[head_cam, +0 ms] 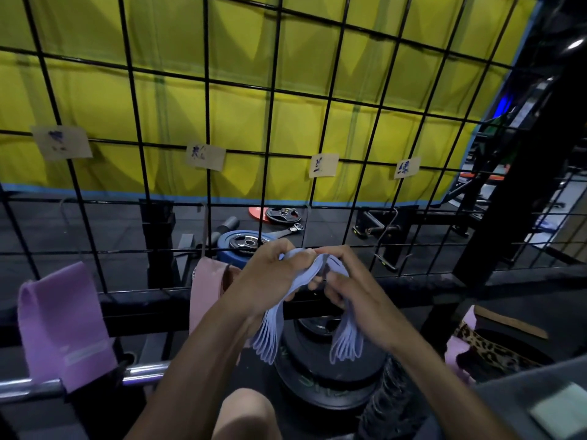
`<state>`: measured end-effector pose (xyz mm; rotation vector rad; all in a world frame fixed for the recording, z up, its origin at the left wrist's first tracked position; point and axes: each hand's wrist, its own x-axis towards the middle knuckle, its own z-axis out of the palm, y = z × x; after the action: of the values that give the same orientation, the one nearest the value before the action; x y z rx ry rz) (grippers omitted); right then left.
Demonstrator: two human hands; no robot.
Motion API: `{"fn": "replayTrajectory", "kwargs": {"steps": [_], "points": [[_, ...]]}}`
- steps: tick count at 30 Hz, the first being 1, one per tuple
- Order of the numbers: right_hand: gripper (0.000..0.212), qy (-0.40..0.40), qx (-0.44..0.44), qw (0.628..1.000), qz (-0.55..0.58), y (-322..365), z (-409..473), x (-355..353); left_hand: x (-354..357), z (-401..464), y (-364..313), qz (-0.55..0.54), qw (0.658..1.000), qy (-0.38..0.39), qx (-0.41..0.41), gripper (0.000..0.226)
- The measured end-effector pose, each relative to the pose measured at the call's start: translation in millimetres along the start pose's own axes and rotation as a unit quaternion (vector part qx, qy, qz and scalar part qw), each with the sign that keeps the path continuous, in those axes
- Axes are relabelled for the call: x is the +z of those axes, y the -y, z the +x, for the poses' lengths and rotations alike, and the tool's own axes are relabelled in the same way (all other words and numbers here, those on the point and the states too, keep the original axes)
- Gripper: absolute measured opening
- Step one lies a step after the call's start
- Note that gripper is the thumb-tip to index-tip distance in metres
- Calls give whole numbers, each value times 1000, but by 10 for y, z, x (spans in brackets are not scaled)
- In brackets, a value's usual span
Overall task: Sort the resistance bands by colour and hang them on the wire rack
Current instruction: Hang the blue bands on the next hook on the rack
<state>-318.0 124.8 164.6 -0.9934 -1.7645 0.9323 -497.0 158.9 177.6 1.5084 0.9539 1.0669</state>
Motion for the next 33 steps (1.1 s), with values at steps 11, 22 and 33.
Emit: {"fn": "replayTrajectory", "kwargs": {"steps": [11,22,33], "points": [[29,-66,-95,973,-201,-50,-133,199,158,-120,23,-121,984,-18,-130,53],[36,-108,-22,989,-98,56,-197,527,201,-279,154,-196,979,-1,-61,54],[12,-157,103,982,17,41,-399,408,240,-736,712,-130,987,-45,-88,36]]}}
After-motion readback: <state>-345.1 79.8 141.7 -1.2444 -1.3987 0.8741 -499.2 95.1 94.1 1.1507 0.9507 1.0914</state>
